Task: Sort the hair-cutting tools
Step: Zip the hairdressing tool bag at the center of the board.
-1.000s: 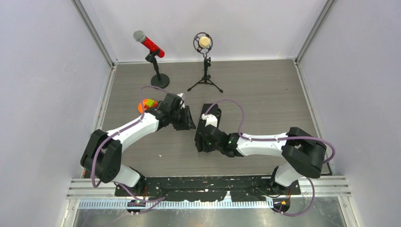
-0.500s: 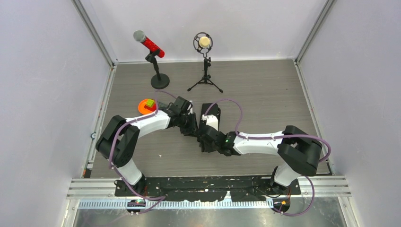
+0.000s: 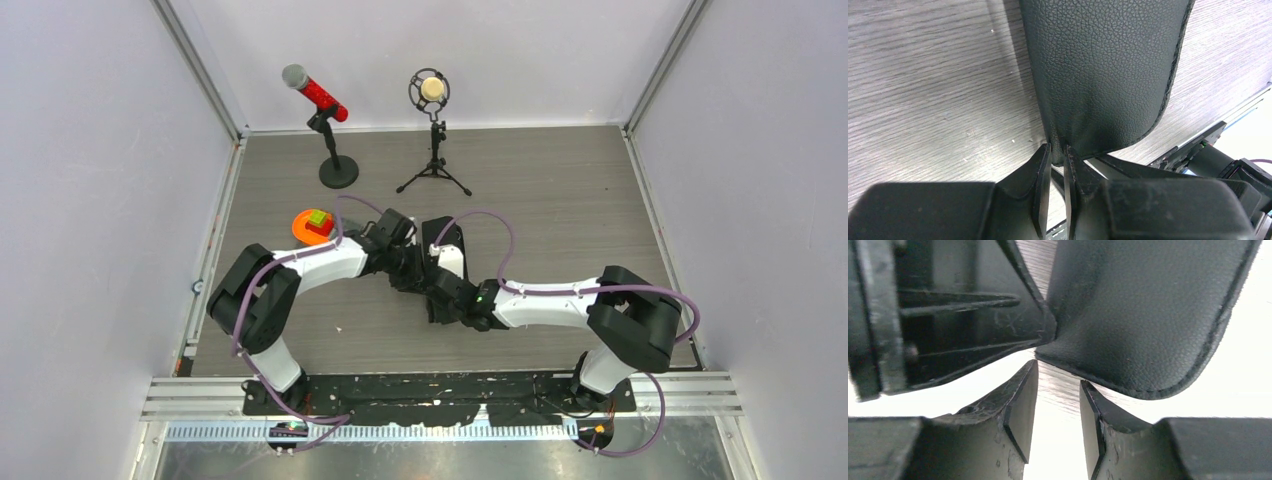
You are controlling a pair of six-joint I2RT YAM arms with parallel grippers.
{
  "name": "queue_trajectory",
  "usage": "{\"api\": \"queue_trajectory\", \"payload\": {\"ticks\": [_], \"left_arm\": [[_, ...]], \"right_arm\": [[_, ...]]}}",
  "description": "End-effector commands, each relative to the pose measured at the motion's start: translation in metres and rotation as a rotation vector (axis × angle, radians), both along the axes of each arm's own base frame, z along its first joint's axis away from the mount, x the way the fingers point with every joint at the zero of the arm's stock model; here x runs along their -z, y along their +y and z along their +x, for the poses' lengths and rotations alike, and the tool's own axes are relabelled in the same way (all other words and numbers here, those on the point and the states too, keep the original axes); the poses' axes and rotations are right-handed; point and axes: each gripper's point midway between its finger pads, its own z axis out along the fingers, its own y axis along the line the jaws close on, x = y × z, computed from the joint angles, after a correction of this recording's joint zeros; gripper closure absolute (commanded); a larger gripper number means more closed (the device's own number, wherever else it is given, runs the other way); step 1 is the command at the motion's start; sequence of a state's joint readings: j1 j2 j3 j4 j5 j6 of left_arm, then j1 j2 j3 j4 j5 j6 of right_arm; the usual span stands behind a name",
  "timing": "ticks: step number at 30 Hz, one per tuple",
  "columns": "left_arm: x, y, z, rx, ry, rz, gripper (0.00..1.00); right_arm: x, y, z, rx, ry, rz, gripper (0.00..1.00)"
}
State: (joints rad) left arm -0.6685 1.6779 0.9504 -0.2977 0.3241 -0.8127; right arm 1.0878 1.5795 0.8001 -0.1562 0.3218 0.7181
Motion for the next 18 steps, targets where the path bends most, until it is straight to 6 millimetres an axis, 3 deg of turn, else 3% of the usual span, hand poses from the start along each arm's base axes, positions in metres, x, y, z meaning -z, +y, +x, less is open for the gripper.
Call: {"api": "queue_trajectory", "payload": {"ticks": [1, 11, 15, 18], "left_arm": [[-0.013, -0.013, 0.008, -0.006, -0.039, -0.048, 0.83], [-0.004, -0.014, 0.012, -0.010, -0.032, -0.029, 0.83], [-0.001, -0.015, 0.012, -0.008, -0.027, -0.026, 0.83], [-0.002, -0.015, 0.013, -0.010, -0.030, -0.025, 0.84]], "right_arm": [[-0.009, -0.009, 0.009, 0.095, -0.043, -0.010, 0.57], [0.007, -0.003, 0.024, 0.124, -0.069, 0.013, 0.57], [0.019, -0.012, 0.030, 0.157, -0.067, -0.039, 0.58], [0.026, -0.021, 0.033, 0.181, -0.077, -0.083, 0.65]]}}
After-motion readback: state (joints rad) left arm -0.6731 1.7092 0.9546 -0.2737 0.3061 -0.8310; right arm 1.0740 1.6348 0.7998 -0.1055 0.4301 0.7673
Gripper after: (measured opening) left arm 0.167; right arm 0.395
